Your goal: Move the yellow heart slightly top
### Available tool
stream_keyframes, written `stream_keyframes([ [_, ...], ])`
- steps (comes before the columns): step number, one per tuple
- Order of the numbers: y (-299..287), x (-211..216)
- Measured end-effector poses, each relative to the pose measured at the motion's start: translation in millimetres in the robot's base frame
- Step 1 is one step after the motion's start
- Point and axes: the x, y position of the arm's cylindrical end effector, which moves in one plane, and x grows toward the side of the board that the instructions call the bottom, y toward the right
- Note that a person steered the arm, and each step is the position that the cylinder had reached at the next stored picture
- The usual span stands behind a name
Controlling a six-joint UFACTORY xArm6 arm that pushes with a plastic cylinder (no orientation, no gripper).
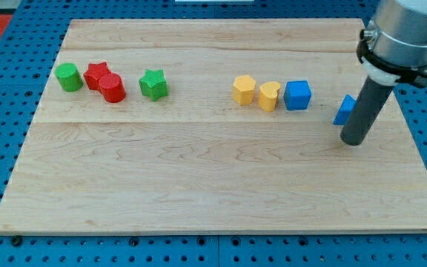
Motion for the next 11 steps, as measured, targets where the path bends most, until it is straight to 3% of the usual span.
stream_keyframes([
  [2, 21.3, -52.2],
  [3, 7.8, -21.4],
  [4, -55.1, 8.8],
  [6, -85.6, -47.7],
  [9, -121.2, -43.3],
  [11, -125.7, -68.2],
])
